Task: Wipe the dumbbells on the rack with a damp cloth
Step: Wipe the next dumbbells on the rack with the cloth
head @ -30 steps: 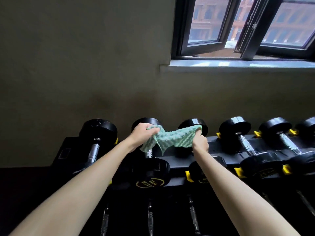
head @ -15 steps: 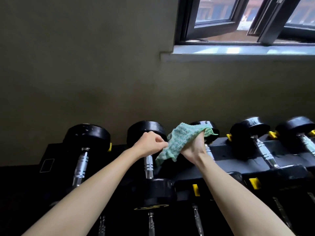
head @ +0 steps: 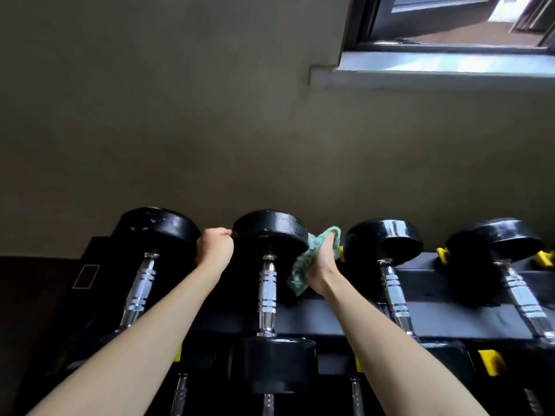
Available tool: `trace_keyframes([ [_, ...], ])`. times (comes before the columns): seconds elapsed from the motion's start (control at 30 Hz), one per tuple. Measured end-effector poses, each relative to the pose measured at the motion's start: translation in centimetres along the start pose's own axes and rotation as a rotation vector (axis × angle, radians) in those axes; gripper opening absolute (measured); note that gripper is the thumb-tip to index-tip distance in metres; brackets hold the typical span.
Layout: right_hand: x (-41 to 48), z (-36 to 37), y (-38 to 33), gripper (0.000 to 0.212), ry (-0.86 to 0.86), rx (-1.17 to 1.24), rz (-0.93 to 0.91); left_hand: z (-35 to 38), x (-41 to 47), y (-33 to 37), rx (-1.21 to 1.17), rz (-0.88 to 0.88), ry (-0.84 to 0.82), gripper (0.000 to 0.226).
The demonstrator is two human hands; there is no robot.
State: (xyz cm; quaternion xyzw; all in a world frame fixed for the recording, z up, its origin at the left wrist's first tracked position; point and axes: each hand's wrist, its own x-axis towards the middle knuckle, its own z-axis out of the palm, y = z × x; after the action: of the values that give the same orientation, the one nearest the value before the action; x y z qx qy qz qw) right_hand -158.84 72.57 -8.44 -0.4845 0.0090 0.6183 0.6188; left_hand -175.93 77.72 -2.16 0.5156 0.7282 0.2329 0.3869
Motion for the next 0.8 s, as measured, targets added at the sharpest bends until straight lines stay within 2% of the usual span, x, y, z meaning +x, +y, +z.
trace_keyframes([
  [0.1, -0.8, 0.1, 0.2, 0.067, 0.005, -0.028, -0.041, -0.4, 0.7, -0.2, -0.137, -0.017, -0.023, 0.038],
  [0.2, -1.6, -0.1, 0.7, 0.053, 0.02, -0.111, -0.107, -0.5, 1.0, -0.3, -0.147, -0.025, -0.056, 0.03],
  [0.27, -2.2, 0.3, 0.9, 0.061, 0.048, -0.157, -0.12, -0.4, 1.2, -0.5, -0.136, -0.028, -0.078, 0.028],
  [0.3, -3.0, 0.9, 0.8, 0.052, 0.066, -0.182, -0.137, -0.4, 1.3, -0.6, -0.142, -0.033, -0.091, 0.029],
  [0.33, -2.7, 0.9, 1.0, 0.06, 0.1, -0.219, -0.152, -0.4, 1.5, -0.8, -0.152, -0.041, -0.11, 0.03],
  [0.37, -3.2, 1.2, 0.9, 0.051, 0.117, -0.303, -0.152, -0.5, 1.8, -1.0, -0.159, -0.045, -0.134, 0.033],
  [0.4, -3.3, 1.4, 1.1, 0.055, 0.124, -0.368, -0.158, -0.6, 1.9, -1.2, -0.163, -0.052, -0.159, 0.038],
  [0.53, -3.8, 2.9, 0.9, 0.041, 0.044, -0.464, -0.251, -1.7, 1.0, -1.0, -0.261, -0.107, -0.288, 0.055],
  [0.6, -4.8, 4.5, 0.6, 0.04, 0.051, -0.522, -0.304, -2.0, 0.7, -0.8, -0.31, -0.119, -0.334, 0.056],
  [0.8, -6.1, 8.1, -0.1, 0.032, -0.045, -0.897, -0.454, -2.7, 0.4, -0.9, -0.446, -0.151, -0.393, 0.054],
])
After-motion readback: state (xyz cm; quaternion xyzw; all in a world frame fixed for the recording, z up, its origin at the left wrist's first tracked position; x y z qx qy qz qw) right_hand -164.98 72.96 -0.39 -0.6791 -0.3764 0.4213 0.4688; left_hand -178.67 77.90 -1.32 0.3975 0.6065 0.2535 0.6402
